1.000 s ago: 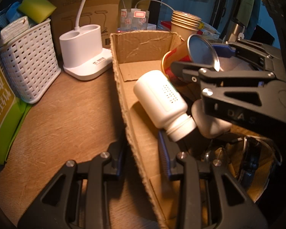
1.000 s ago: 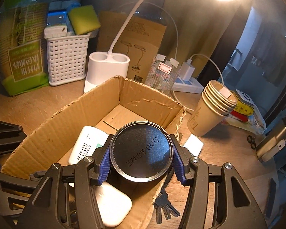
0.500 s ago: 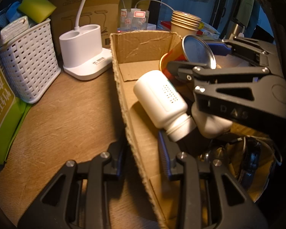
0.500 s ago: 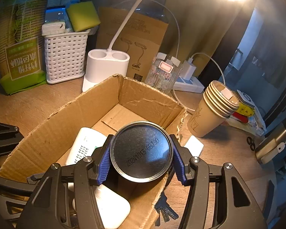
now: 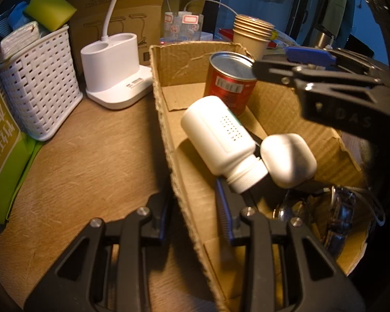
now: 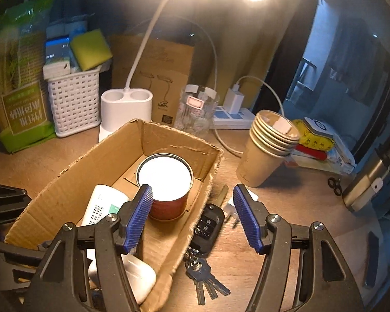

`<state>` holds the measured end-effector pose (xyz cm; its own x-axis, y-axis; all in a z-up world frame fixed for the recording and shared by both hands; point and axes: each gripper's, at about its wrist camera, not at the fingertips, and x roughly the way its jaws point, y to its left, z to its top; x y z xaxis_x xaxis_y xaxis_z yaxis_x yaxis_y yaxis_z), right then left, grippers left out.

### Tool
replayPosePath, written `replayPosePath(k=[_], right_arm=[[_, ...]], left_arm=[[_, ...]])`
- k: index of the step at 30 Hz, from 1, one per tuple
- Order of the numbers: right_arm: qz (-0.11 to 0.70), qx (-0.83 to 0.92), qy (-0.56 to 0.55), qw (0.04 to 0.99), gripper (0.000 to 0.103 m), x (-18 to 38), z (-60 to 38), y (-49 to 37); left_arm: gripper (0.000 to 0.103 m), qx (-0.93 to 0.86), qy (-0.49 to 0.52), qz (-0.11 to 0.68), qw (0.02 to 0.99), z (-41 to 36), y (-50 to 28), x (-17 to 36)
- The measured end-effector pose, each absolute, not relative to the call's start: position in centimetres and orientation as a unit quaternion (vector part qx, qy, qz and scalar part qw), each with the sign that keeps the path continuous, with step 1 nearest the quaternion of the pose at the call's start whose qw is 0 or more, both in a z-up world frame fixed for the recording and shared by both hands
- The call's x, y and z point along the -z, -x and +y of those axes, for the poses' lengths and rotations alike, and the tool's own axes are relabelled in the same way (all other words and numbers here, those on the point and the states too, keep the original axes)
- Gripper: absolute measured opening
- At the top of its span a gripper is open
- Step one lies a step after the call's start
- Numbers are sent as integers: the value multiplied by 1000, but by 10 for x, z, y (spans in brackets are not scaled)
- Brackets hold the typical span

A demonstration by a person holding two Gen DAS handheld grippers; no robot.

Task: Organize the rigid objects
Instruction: 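Move the right gripper back toward the black car key and keys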

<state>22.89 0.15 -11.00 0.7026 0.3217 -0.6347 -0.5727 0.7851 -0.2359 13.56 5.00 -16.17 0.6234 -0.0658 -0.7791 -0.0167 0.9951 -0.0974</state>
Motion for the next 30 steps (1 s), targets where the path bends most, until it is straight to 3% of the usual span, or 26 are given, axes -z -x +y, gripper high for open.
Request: replayPosePath(k=[15, 30], right_arm=[[285, -222, 147, 921, 68, 89, -51, -224], [318, -216, 112, 916, 68, 113, -80, -238]], left_arm=[[33, 14, 48, 434, 900, 51, -136, 162], [33, 14, 48, 434, 900, 52, -136, 162]])
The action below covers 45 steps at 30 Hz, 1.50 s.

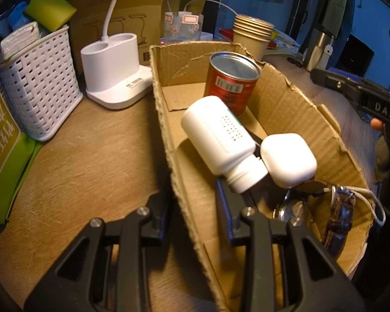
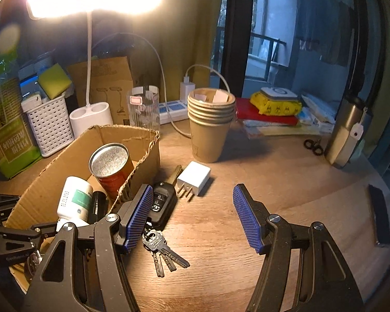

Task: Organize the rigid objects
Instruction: 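Move the right gripper back toward the black car key and keys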

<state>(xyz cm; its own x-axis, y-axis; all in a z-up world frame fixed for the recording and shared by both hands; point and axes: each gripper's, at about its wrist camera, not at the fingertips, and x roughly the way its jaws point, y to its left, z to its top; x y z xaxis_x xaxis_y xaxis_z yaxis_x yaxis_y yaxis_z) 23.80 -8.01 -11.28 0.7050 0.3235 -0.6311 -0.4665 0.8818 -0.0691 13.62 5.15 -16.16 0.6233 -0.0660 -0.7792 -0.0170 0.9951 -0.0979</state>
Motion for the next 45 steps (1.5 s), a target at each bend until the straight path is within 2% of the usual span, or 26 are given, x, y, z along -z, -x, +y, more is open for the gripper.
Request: replayPosePath(k=[14, 29, 34, 38, 45], right_arm=[[380, -244, 113, 885, 68, 148, -79, -251], [401, -260, 143, 866, 67, 167, -69, -247], [408, -274, 161, 856, 57, 172, -64, -242], [409, -274, 168, 854, 54, 174, -61, -241], [413, -261, 155, 859, 33, 173, -70, -245]], left_arm=[[33, 14, 48, 434, 900, 51, -136, 162], [34, 14, 48, 434, 900, 51, -136, 162], [34, 14, 48, 434, 900, 52, -136, 162], [34, 14, 48, 434, 900, 51, -136, 162], [34, 14, 48, 434, 900, 52, -136, 162]])
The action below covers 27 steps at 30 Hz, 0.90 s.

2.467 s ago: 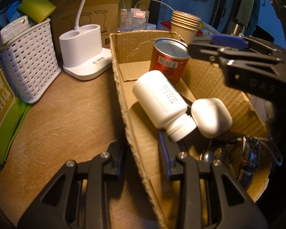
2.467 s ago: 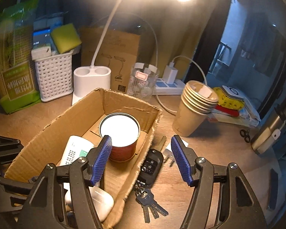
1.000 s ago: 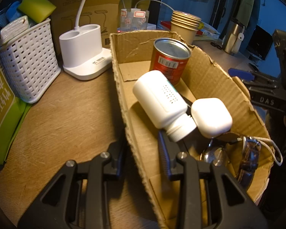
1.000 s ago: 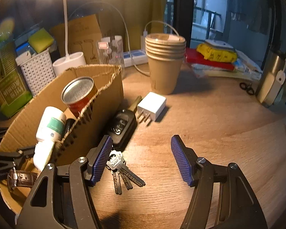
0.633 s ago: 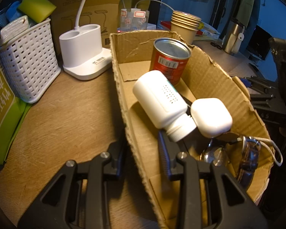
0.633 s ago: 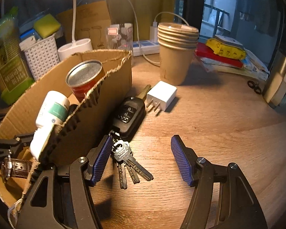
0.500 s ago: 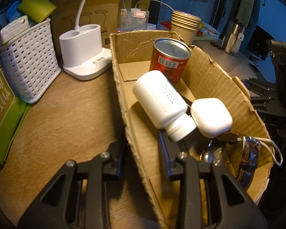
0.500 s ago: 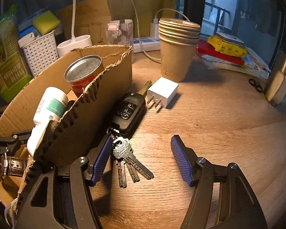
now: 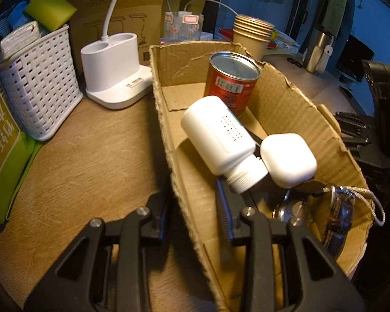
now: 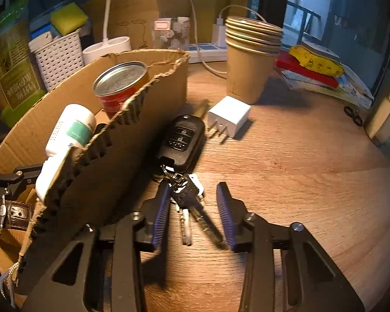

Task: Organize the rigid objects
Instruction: 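Move the right gripper back toward the black car key and keys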

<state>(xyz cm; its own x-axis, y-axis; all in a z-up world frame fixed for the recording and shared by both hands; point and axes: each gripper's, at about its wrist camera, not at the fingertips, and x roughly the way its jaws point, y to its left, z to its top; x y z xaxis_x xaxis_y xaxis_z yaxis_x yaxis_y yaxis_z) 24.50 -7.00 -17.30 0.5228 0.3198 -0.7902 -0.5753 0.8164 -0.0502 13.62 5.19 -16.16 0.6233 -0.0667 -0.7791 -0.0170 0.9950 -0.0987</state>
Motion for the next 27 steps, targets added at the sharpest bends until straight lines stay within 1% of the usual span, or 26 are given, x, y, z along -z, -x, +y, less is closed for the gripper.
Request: replayPosePath(k=[4, 6, 13, 14, 15, 17, 18, 27], right_arm=[[414, -253, 146, 862, 24, 172, -81, -247], [415, -250, 142, 863, 22, 171, -86, -248], [416, -238, 142, 866, 21, 168, -95, -249], [413, -239, 140, 868, 21, 167, -95, -250], [409, -241, 137, 869, 26, 165, -93, -250], [402, -252, 139, 869, 40, 163, -88, -250], [400, -260, 143, 867, 43, 163, -83, -250], [413, -277, 167, 851, 45, 175, -61, -268]], left_arm=[[34, 14, 48, 434, 900, 52, -136, 162], [34, 14, 48, 434, 900, 52, -136, 162], [34, 14, 48, 434, 900, 52, -136, 162], [34, 14, 48, 434, 900, 52, -136, 162], [34, 14, 48, 434, 900, 52, -136, 162], [34, 14, 48, 434, 900, 52, -136, 162], [34, 14, 48, 434, 900, 52, -136, 162], [34, 14, 48, 434, 900, 52, -136, 162]])
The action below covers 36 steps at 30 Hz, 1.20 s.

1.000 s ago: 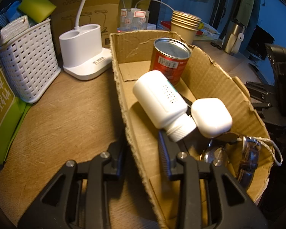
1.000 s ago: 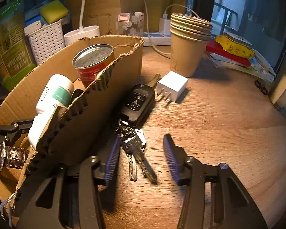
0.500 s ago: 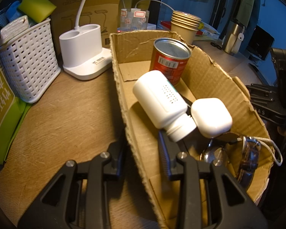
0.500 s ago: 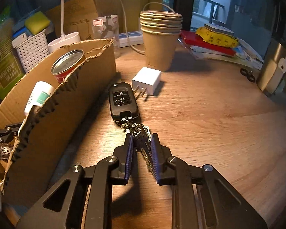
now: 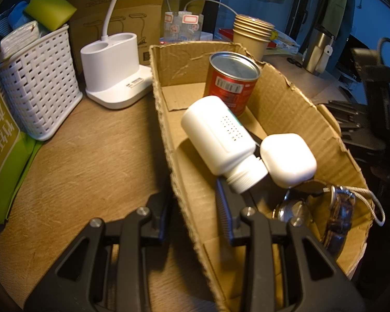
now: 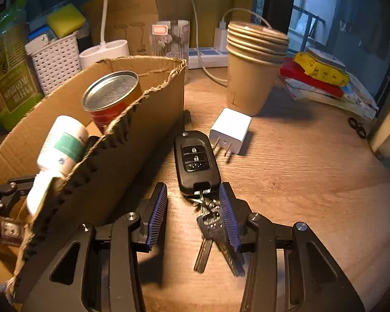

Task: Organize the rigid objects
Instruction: 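Move the right gripper back toward the black car key and keys, then close the right gripper on the black car key and lift it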

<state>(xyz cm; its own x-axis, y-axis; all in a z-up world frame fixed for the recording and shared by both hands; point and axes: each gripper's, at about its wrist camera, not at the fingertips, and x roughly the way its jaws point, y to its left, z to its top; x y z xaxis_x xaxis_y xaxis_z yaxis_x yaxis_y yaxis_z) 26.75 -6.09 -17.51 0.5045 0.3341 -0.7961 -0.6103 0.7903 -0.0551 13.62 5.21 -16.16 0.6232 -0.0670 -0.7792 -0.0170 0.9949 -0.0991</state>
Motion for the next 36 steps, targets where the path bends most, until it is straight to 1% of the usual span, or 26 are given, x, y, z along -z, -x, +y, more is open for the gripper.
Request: replayPosePath(k=[9, 11, 21, 36], right_arm=[[421, -277, 149, 851, 45, 176, -59, -284], [421, -278, 145, 851, 40, 176, -59, -284], [403, -248, 151, 868, 39, 168, -64, -275], [352, -232, 145, 895, 38, 125, -74, -250]], left_arm=[[34, 14, 48, 434, 900, 51, -136, 162], [34, 14, 48, 434, 900, 52, -136, 161], [34, 14, 49, 434, 900, 52, -136, 162], [34, 14, 49, 434, 900, 52, -136, 161]])
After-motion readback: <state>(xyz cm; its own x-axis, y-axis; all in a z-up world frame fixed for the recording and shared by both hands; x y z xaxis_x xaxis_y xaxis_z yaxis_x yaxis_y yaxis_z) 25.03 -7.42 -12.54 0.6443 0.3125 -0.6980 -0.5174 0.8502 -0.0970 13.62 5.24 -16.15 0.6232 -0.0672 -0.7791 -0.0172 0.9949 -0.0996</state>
